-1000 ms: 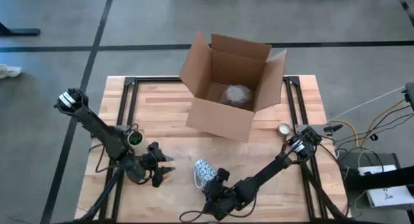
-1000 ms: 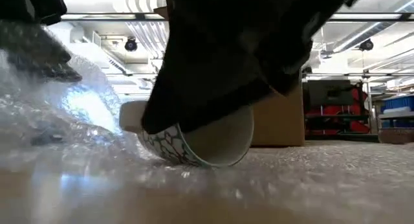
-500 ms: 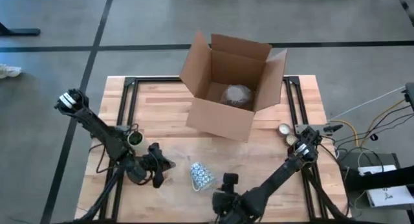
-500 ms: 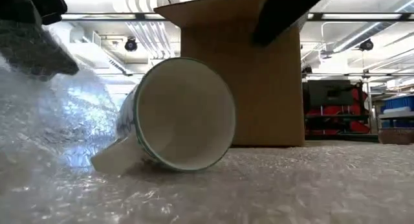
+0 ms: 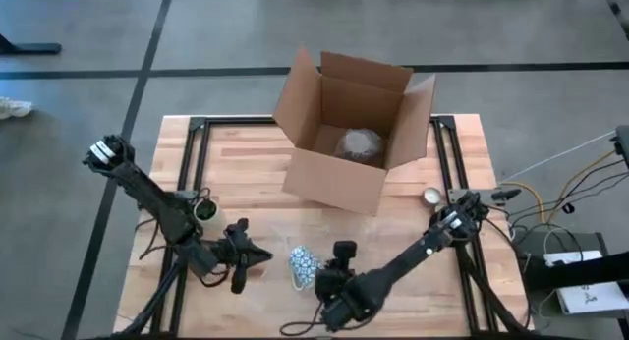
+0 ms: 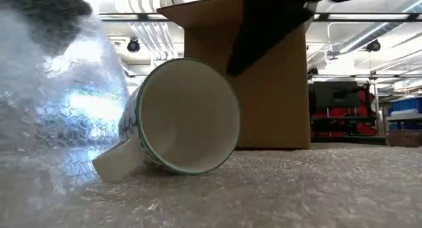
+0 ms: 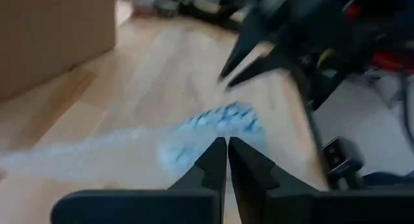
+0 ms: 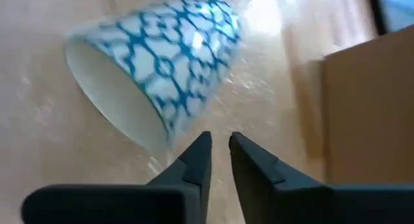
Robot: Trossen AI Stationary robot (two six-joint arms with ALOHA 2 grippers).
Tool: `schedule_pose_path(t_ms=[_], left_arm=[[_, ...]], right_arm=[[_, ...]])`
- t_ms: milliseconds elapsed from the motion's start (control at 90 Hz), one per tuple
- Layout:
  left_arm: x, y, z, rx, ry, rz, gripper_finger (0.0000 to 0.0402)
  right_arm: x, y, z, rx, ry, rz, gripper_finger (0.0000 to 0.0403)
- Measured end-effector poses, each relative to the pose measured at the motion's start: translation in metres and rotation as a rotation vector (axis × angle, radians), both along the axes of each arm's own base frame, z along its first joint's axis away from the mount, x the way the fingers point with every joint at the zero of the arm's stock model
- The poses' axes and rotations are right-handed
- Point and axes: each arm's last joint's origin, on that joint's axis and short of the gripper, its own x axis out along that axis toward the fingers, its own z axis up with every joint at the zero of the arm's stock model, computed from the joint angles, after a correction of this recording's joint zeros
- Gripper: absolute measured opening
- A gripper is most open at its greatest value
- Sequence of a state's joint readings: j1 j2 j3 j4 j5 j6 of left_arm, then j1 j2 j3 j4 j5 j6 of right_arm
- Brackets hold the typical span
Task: Wrap mug
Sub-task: Wrap the blue patterned mug with the bubble wrap
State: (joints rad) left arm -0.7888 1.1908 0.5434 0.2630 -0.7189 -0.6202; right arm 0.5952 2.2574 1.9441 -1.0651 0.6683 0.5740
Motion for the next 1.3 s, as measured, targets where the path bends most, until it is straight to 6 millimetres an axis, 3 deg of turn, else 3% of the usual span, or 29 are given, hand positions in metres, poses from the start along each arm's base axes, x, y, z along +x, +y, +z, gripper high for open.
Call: schedule_pose_path(t_ms=[211, 444, 656, 922, 1300], left_arm=[[0.006, 0.003, 0.011, 0.022, -0.104, 0.047, 0.0001], [0.017, 0.001, -0.002, 0.045, -0.08, 0.079, 0.0], [0.006, 0.007, -0.004, 0.039, 0.031, 0.016, 0.0001], [-0.02, 0.026, -0.034, -0.162, 0.418, 0.188, 0.0001], [-0.002, 0.007, -0.086, -0.164, 0.598, 0.231, 0.0001]], right_arm=[[0.012, 0.002, -0.009, 0.059, -0.048, 0.097, 0.0003], [0.012, 0.003, -0.011, 0.084, -0.041, 0.104, 0.0002], [0.005, 0.003, -0.013, 0.067, 0.015, 0.095, 0.0], [-0.022, 0.001, -0.014, 0.056, 0.211, -0.007, 0.0], [-0.072, 0.014, -0.027, 0.084, 0.574, -0.068, 0.0]])
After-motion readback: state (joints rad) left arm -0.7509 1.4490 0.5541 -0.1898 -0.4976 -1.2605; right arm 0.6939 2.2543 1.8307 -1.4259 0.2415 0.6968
